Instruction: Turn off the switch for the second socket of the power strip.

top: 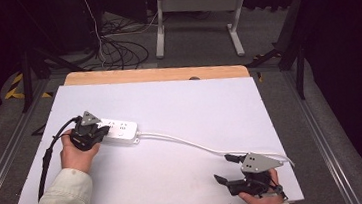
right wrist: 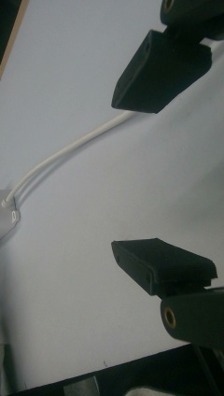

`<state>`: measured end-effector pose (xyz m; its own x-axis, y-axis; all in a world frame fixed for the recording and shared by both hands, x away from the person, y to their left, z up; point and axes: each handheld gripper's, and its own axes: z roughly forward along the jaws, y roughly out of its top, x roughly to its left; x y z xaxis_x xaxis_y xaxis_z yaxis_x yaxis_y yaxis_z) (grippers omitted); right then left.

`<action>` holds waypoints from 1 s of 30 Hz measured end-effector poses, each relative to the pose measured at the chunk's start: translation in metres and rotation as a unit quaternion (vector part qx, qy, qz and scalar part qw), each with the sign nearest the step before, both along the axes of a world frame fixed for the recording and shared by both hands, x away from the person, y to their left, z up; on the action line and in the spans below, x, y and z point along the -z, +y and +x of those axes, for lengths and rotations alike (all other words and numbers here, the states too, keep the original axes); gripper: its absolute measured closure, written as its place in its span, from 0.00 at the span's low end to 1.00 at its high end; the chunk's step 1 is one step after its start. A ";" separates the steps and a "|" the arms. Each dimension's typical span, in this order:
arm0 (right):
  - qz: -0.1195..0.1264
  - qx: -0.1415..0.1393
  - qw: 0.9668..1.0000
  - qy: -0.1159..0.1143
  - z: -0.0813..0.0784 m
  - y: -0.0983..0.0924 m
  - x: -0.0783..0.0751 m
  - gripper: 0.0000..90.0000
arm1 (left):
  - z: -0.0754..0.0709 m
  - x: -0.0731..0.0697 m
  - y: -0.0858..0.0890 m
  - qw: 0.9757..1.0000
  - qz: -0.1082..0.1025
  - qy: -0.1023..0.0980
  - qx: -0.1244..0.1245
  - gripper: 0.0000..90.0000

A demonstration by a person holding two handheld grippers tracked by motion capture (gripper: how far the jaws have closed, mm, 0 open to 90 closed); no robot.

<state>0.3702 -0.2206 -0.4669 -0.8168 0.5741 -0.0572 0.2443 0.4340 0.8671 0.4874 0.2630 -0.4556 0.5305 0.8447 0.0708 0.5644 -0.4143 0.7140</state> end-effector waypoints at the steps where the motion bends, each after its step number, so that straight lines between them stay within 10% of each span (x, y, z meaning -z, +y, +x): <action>1: 0.000 0.000 1.000 0.000 0.000 0.000 0.000 0.29 | 0.001 0.001 0.001 1.000 0.002 0.001 0.000 1.00; 30: 0.000 0.000 1.000 0.001 0.000 0.000 0.000 0.29 | 0.004 0.005 -0.001 1.000 -0.020 0.016 -0.013 1.00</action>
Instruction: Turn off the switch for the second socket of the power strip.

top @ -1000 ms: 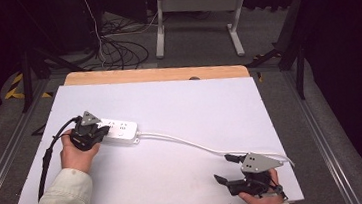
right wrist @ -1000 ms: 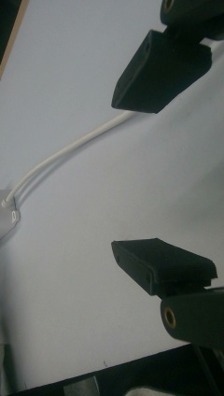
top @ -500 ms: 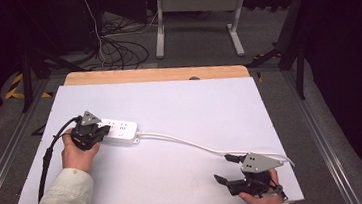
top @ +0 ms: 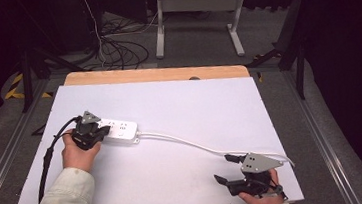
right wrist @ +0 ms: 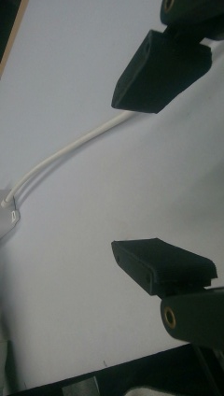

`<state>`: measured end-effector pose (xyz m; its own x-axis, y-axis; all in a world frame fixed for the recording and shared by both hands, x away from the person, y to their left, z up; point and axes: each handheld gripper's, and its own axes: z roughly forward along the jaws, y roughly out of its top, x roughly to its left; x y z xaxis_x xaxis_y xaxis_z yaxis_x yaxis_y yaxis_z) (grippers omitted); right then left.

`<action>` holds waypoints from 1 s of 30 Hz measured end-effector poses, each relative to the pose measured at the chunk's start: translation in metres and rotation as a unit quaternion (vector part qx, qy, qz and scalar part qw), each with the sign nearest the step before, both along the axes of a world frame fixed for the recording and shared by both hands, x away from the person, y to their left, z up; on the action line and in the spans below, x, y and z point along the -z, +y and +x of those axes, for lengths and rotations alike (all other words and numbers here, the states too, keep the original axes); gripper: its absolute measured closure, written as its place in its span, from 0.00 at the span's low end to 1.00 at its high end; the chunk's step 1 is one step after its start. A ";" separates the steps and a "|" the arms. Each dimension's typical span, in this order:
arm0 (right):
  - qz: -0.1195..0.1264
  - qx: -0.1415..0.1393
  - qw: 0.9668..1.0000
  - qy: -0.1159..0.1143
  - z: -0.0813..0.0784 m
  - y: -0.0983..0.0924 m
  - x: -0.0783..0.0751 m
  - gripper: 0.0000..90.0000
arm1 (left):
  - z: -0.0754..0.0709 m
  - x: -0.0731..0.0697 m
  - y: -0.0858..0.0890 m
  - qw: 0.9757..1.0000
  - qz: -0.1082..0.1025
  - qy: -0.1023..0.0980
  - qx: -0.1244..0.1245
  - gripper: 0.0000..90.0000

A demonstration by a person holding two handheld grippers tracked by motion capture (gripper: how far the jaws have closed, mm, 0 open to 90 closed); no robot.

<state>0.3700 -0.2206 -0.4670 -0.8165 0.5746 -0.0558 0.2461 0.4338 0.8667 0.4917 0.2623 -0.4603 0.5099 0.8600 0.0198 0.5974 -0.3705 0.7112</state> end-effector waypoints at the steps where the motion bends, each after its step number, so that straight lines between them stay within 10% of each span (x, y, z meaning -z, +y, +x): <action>1: 0.000 0.000 1.000 0.000 0.000 0.000 0.000 0.29 | 0.000 0.000 0.000 1.000 0.000 0.000 0.000 1.00; 30: -0.002 -0.001 1.000 -0.001 0.000 0.000 0.000 0.29 | -0.001 0.001 -0.003 1.000 0.005 -0.003 -0.018 1.00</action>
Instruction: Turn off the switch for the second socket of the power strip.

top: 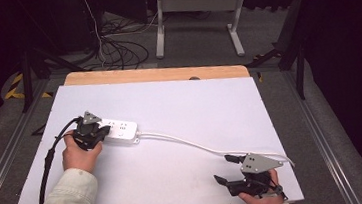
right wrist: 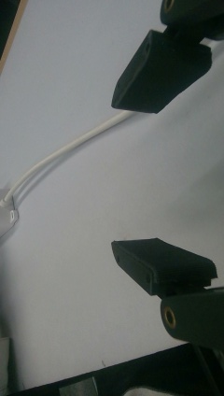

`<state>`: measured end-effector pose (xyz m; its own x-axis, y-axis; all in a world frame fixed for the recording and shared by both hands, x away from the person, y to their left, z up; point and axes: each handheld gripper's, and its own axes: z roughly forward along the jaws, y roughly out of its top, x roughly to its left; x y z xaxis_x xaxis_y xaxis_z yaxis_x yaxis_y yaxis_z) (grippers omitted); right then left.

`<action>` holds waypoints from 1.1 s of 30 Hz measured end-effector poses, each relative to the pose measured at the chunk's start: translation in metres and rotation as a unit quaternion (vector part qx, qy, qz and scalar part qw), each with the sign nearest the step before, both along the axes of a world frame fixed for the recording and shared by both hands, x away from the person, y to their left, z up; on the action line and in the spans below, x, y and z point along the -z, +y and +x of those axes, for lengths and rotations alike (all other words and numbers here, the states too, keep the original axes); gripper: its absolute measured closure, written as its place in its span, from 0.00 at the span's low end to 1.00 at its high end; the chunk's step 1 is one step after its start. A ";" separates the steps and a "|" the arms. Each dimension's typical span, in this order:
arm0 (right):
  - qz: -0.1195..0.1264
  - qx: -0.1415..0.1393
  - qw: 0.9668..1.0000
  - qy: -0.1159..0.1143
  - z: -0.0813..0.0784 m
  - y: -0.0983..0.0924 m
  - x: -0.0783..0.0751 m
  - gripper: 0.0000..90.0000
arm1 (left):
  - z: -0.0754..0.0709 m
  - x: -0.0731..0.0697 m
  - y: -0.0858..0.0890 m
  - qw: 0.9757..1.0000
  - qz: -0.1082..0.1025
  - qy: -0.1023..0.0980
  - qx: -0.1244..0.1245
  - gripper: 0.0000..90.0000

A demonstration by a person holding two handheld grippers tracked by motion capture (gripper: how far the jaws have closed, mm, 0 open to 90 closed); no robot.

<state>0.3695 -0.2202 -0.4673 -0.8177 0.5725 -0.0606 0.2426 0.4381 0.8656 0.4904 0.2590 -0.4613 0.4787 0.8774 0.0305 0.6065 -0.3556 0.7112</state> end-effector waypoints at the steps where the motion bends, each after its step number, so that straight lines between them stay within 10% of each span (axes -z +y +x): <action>1: 0.000 0.000 1.000 0.001 0.000 0.000 0.000 0.29 | 0.000 0.000 0.000 1.000 0.000 0.000 0.001 1.00; 33: -0.004 -0.002 1.000 0.005 0.000 0.001 0.001 0.29 | 0.000 0.000 -0.002 1.000 -0.001 0.005 -0.010 1.00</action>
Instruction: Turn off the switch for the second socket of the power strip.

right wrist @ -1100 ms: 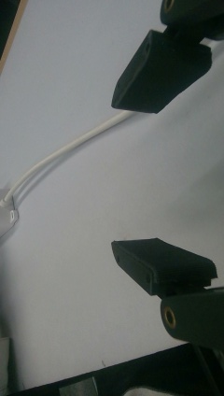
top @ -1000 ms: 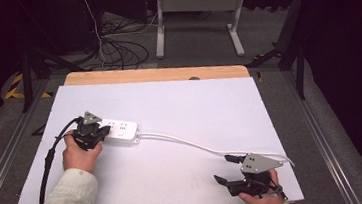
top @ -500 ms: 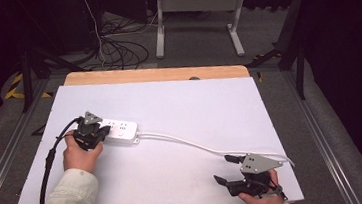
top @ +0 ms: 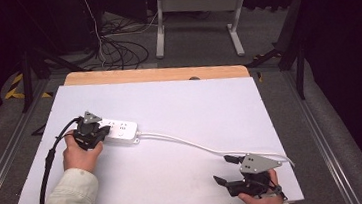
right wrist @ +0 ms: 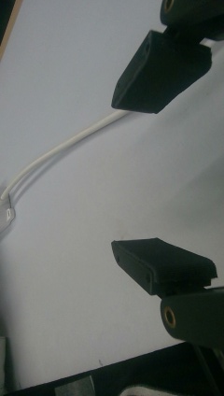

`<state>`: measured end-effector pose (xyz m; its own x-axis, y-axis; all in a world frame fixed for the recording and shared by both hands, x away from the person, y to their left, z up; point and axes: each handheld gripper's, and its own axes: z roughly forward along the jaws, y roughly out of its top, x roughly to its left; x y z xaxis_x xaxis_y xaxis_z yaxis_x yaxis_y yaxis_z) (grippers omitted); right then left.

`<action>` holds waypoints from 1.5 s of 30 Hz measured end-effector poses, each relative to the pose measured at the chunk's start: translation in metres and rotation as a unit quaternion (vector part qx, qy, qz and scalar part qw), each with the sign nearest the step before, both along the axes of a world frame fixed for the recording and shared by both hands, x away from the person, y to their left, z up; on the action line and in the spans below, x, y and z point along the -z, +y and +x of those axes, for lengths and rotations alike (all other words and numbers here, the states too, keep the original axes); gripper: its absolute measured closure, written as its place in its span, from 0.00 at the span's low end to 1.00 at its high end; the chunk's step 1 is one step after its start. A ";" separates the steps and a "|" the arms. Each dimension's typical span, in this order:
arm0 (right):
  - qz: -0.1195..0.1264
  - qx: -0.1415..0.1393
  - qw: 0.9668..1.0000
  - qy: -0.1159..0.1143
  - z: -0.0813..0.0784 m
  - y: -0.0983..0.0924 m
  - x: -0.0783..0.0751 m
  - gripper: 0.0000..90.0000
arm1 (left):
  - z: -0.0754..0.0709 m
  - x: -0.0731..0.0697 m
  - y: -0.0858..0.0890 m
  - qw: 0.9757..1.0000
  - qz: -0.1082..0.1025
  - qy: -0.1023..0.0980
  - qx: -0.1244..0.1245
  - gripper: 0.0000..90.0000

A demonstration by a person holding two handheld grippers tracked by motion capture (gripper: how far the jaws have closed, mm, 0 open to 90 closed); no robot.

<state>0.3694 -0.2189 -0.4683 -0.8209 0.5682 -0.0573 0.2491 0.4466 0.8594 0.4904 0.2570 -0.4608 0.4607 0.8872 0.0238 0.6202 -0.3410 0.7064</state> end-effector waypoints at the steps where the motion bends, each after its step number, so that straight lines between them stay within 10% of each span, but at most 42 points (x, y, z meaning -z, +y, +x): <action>1: 0.000 0.000 1.000 0.000 0.000 0.000 0.000 0.29 | 0.000 0.000 0.001 1.000 0.002 0.001 0.000 1.00; 24: 0.002 0.001 1.000 0.000 0.000 0.000 0.000 0.29 | 0.000 -0.002 0.004 1.000 -0.006 -0.008 0.004 1.00; 38: 0.003 0.003 1.000 -0.002 0.000 -0.001 -0.001 0.29 | -0.012 -0.026 0.016 0.998 -0.055 -0.017 0.014 0.99; 45: 0.002 0.003 1.000 -0.001 0.000 -0.001 0.000 0.29 | -0.019 -0.041 0.010 0.998 -0.043 -0.035 0.030 0.96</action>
<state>0.3695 -0.2201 -0.4678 -0.8168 0.5741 -0.0578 0.2496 0.4419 0.8617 0.4710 0.2672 -0.4193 0.5123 0.8587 -0.0167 0.5493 -0.3126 0.7749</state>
